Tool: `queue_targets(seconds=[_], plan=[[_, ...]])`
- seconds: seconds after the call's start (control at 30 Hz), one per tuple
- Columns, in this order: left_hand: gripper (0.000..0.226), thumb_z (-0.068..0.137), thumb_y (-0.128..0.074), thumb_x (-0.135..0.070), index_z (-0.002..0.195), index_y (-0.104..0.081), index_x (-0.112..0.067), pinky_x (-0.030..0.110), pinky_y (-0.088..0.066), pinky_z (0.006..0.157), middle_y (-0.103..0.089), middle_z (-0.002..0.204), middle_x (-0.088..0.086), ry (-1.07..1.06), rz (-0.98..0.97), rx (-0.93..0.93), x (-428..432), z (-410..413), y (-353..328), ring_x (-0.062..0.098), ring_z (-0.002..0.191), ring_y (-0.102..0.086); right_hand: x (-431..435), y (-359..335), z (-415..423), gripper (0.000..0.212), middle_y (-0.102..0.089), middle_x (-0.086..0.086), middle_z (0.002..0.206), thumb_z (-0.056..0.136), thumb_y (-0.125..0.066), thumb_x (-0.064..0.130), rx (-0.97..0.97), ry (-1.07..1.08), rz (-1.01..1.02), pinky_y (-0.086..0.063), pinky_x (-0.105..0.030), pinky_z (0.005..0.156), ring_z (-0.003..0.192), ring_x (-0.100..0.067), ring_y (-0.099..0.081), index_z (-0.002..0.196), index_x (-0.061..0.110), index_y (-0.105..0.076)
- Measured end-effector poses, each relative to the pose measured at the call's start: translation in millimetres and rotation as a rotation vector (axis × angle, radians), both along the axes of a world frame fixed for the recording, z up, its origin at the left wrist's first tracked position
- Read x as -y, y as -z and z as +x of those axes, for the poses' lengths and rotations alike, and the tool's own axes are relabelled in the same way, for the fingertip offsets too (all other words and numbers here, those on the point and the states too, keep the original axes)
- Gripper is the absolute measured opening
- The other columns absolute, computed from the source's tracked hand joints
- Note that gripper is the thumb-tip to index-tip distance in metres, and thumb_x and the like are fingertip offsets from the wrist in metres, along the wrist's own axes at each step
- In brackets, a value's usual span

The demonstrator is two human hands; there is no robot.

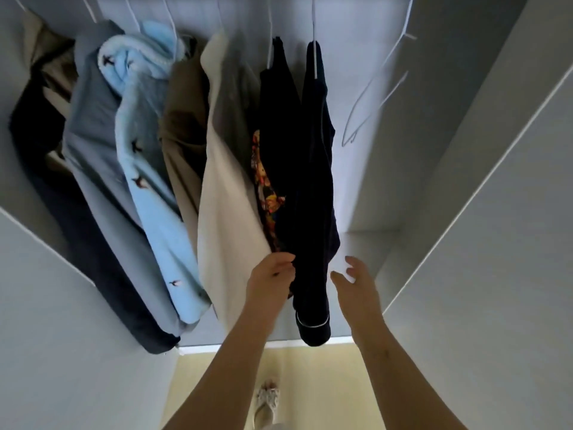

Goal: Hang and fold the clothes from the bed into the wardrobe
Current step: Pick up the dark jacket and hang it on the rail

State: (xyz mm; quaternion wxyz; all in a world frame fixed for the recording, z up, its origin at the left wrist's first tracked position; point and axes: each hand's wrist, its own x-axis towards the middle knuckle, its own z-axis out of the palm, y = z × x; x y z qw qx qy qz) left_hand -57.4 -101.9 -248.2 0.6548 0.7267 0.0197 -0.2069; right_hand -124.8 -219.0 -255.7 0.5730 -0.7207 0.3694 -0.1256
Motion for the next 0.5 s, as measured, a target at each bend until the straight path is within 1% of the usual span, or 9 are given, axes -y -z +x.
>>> queue_targets(seconds=[0.03,0.07,0.1,0.13,0.2,0.23,0.3,0.37,0.5], plan=[[0.022,0.084,-0.056,-0.004,0.09,-0.067,-0.022,0.022,-0.046,0.064,-0.065,0.08,0.002,0.027,0.03,-0.054,-2,-8,2,0.013,0.071,-0.06,-1,9,-8,0.038,-0.051,0.002,0.121,0.091,-0.054,0.019,-0.028,0.015,0.034,-0.035,-0.014,0.066,0.079,0.001,-0.05,0.128,0.023,-0.047],[0.021,0.084,-0.056,-0.006,0.088,-0.067,-0.024,0.021,-0.046,0.064,-0.065,0.08,0.001,0.052,0.072,-0.102,-5,-19,5,0.012,0.072,-0.061,-3,17,-20,0.039,-0.052,0.0,0.123,0.091,-0.055,0.019,-0.053,0.02,0.069,-0.036,-0.013,0.068,0.082,-0.002,-0.05,0.129,0.019,-0.047],[0.021,0.085,-0.056,-0.006,0.087,-0.065,-0.025,0.02,-0.046,0.064,-0.065,0.08,0.0,0.073,0.107,-0.142,-7,-29,6,0.01,0.072,-0.061,-6,23,-32,0.037,-0.055,0.0,0.118,0.09,-0.055,0.017,-0.073,0.019,0.102,-0.036,-0.011,0.065,0.081,-0.004,-0.05,0.127,0.017,-0.049],[0.021,0.087,-0.055,-0.006,0.086,-0.064,-0.025,0.02,-0.047,0.064,-0.065,0.08,0.0,0.092,0.13,-0.176,-9,-41,7,0.009,0.071,-0.061,-8,30,-45,0.033,-0.057,0.002,0.107,0.09,-0.055,0.016,-0.087,0.022,0.142,-0.037,-0.01,0.062,0.077,-0.003,-0.05,0.123,0.015,-0.051],[0.02,0.088,-0.055,-0.006,0.085,-0.063,-0.024,0.022,-0.047,0.067,-0.064,0.083,0.0,0.151,0.158,-0.228,-9,-63,11,0.01,0.073,-0.061,-12,41,-71,0.026,-0.055,0.007,0.085,0.088,-0.056,0.015,-0.113,0.09,0.244,-0.036,-0.017,0.057,0.069,-0.004,-0.049,0.114,0.017,-0.053],[0.019,0.089,-0.055,-0.006,0.087,-0.062,-0.024,0.023,-0.046,0.069,-0.064,0.084,0.001,0.195,0.175,-0.245,-8,-73,12,0.011,0.075,-0.061,-13,46,-84,0.025,-0.054,0.007,0.08,0.087,-0.056,0.015,-0.128,0.133,0.281,-0.035,-0.019,0.057,0.068,-0.005,-0.049,0.112,0.019,-0.054],[0.017,0.089,-0.053,-0.006,0.091,-0.062,-0.021,0.022,-0.044,0.068,-0.063,0.084,0.002,0.28,0.211,-0.259,-4,-88,17,0.012,0.074,-0.06,-16,54,-109,0.021,-0.055,0.006,0.08,0.087,-0.056,0.015,-0.145,0.202,0.34,-0.036,-0.021,0.058,0.07,-0.01,-0.051,0.108,0.02,-0.056],[0.017,0.09,-0.052,-0.005,0.093,-0.062,-0.019,0.021,-0.041,0.064,-0.061,0.082,0.003,0.368,0.232,-0.275,0,-102,23,0.011,0.07,-0.058,-22,61,-134,0.015,-0.056,0.003,0.082,0.088,-0.056,0.015,-0.147,0.288,0.379,-0.036,-0.022,0.059,0.074,-0.015,-0.052,0.103,0.018,-0.058],[0.016,0.091,-0.05,-0.004,0.091,-0.06,-0.017,0.023,-0.038,0.064,-0.058,0.081,0.002,0.587,0.248,-0.335,-5,-133,38,0.018,0.077,-0.057,-48,67,-184,0.006,-0.057,0.001,0.083,0.089,-0.055,0.016,-0.16,0.479,0.423,-0.037,-0.024,0.057,0.075,-0.02,-0.052,0.093,0.017,-0.06]])
